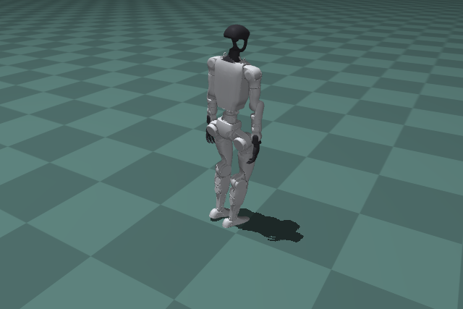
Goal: Upper body actions
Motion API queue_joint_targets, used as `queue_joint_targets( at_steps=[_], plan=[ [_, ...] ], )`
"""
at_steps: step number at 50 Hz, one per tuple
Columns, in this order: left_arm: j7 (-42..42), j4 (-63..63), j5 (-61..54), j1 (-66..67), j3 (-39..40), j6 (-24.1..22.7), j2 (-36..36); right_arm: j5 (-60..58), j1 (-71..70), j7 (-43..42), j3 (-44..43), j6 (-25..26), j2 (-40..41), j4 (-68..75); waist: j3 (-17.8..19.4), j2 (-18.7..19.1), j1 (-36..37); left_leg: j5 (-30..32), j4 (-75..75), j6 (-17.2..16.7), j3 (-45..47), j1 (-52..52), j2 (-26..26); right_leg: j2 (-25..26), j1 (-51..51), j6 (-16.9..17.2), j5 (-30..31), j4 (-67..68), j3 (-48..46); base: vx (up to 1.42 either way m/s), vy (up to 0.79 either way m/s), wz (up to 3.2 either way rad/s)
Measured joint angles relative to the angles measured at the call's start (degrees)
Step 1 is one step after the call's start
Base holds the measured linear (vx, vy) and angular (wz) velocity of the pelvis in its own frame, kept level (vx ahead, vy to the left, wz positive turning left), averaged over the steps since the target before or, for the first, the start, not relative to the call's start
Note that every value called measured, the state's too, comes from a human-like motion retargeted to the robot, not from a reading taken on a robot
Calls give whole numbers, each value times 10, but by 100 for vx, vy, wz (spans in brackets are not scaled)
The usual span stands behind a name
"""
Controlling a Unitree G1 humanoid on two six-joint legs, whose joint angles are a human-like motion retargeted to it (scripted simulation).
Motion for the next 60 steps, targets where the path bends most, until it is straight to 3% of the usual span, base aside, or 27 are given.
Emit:
queue_joint_targets(
  at_steps=[2, 3, 5, 8, 15, 20, 30, 35, 40, 42, 47, 50, 55, 57, 60],
  plan=[
    [1, 4, 10, 2, -6, 0, -1, 20, 3, 4, -11, 2, -2, 8, 3, 17, 15, 53, -64, -14, -57, 17, -6, 22, 10, -2, -2, 4, 13, 28, -2, -102],
    [2, 6, 13, 6, -7, 0, -3, 28, 7, 5, -15, 3, -4, 14, 0, 18, 15, 59, -78, 1, -68, 24, -18, 21, 13, 0, -4, 6, 17, 32, 1, -40],
    [0, 13, 19, 7, -2, -3, -6, 41, 4, 8, -26, 12, -8, 28, -14, 30, -8, 28, -71, -9, 52, 20, 45, 24, 9, 4, -13, 14, 4, 26, 0, 29],
    [3, 28, 14, 7, 0, -2, -7, 57, 13, 1, -42, 18, -5, 35, -22, 33, -32, 54, -97, -1, -32, 25, 6, 23, 15, 9, -17, 7, -10, 22, -11, 43],
    [16, 58, 4, 10, 8, 5, 6, 40, 20, 19, -36, 13, 4, 26, -22, 8, -14, 53, -142, 15, 24, 52, 5, 18, 3, 9, -11, 12, 41, 13, -13, -51],
    [25, 85, -24, 28, 31, 7, 15, -32, -14, 17, 12, 10, 23, -24, -19, 14, -52, 40, -163, 20, 91, 49, 35, 25, -21, 20, -25, -1, 41, -20, -14, -135],
    [51, 97, 5, 59, 31, 37, 29, -41, -46, 37, 89, -27, 58, -116, -20, 8, -37, -26, -181, 5, 333, 81, 108, -46, -26, 64, -113, -1, -230, -34, 5, -275],
    [47, 95, -5, 56, 47, 38, 25, -37, -47, 33, 88, -30, 56, -118, -37, 10, -53, -55, -197, -14, 470, 119, 118, -64, -30, 83, -102, -4, -274, -36, 17, -244],
    [43, 86, 4, 44, 48, 39, 35, -7, -32, 17, 52, -17, 40, -81, -67, 12, -73, -82, -205, -40, 558, 151, 109, -53, -39, 78, 19, -51, -259, -31, 14, -189],
    [40, 77, 8, 37, 41, 39, 40, 13, -24, 11, 28, -6, 30, -57, -80, 15, -85, -91, -197, -54, 575, 161, 114, -34, -42, 69, 25, -69, -220, -24, 9, -110],
    [34, 46, 1, 15, 26, 32, 35, 60, 4, 0, -33, 7, 4, -31, -99, 32, -122, -99, -165, -82, 600, 186, 137, -9, -47, 64, 30, -81, -165, -29, 5, -66],
    [18, 20, -15, 11, 28, 20, 18, 81, 17, -17, -53, -2, -8, -27, -109, 30, -120, -72, -129, -80, 614, 204, 146, -15, -55, 61, 32, -71, -129, -19, 6, -130],
    [1, -7, -52, 4, 35, -2, -14, 92, 11, -28, -59, 5, -6, -19, -95, -22, -109, -15, -2, 29, 554, 203, 136, -55, -33, 62, 49, -74, -66, -18, 2, -160],
    [-7, -5, -57, -4, 33, -3, -23, 89, 8, -22, -56, 4, -3, -19, -89, -27, -105, -4, 55, 15, 501, 178, 143, -59, -29, 64, 56, -75, -44, -20, 0, -156],
    [-17, -9, -47, -14, 19, -4, -36, 80, 5, -14, -49, 1, 3, -23, -74, -22, -81, -2, 111, -18, 350, 103, 106, -48, -26, 62, 66, -76, -1, -18, 0, -176]
  ],
)
